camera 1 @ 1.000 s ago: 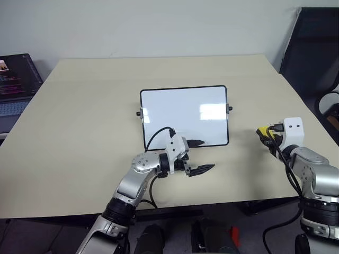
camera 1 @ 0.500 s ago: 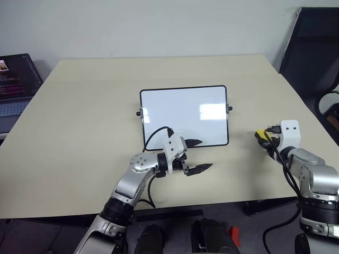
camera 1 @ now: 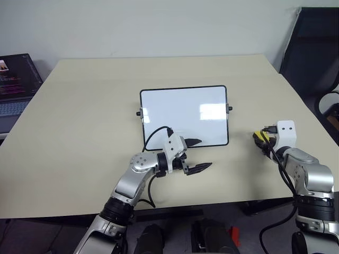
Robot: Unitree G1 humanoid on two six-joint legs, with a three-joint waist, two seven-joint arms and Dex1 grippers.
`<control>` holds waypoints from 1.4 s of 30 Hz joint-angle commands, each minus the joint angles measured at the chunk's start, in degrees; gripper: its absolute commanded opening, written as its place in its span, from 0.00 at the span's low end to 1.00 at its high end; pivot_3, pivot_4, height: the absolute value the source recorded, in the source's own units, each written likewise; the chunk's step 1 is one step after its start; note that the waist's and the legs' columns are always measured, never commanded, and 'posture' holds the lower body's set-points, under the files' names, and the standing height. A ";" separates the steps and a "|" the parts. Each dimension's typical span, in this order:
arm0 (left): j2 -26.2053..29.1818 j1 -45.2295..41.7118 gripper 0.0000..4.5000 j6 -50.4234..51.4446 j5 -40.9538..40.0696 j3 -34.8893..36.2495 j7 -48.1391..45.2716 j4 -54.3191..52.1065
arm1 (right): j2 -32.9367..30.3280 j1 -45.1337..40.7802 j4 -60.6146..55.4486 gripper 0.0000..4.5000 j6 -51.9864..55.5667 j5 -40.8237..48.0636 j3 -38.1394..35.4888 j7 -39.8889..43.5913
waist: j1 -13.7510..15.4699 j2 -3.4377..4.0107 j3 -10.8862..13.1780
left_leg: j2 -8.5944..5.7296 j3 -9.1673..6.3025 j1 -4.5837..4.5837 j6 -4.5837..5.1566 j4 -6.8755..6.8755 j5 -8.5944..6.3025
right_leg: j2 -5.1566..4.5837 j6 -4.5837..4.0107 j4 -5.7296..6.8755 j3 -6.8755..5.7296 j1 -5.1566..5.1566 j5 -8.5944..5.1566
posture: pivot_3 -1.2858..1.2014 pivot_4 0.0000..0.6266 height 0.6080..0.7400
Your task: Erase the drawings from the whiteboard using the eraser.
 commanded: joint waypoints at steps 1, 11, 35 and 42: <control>0.02 -0.69 1.00 -0.61 -0.37 0.85 0.32 -2.08 | -0.67 -0.48 -1.29 0.86 -0.72 0.31 -0.44 -0.60 | 0.00 0.00 0.00 | 0.00 0.00 0.00 0.00 0.00 0.00 | 0.00 0.00 0.00 0.00 0.00 0.00 | 0.52 0.24 1.00; 0.80 0.11 1.00 -0.45 -0.22 1.57 1.19 -2.87 | -0.10 -0.45 -3.68 0.99 -0.25 1.11 -1.57 -2.40 | 0.00 0.00 0.00 | 0.00 0.00 0.00 0.00 0.00 0.00 | 0.00 0.00 0.00 0.00 0.00 0.00 | 0.52 0.24 1.00; 1.82 19.62 1.00 6.65 7.66 24.56 37.68 -20.76 | 11.65 28.45 -26.07 0.99 -37.40 -8.34 3.42 -10.50 | 0.09 0.03 0.01 | 0.10 -0.02 0.05 -0.02 -0.04 -0.01 | -0.01 -0.18 -0.03 -0.01 -0.01 -0.12 | 0.52 0.24 1.00; 3.14 26.27 1.00 7.70 7.10 27.37 37.88 -25.01 | 14.82 31.48 -25.21 0.99 -40.54 -11.59 5.46 -13.84 | 0.08 0.03 0.01 | 0.15 0.00 0.06 -0.03 -0.03 -0.02 | -0.14 -0.40 -0.05 -0.01 -0.02 -0.25 | 0.52 0.24 1.00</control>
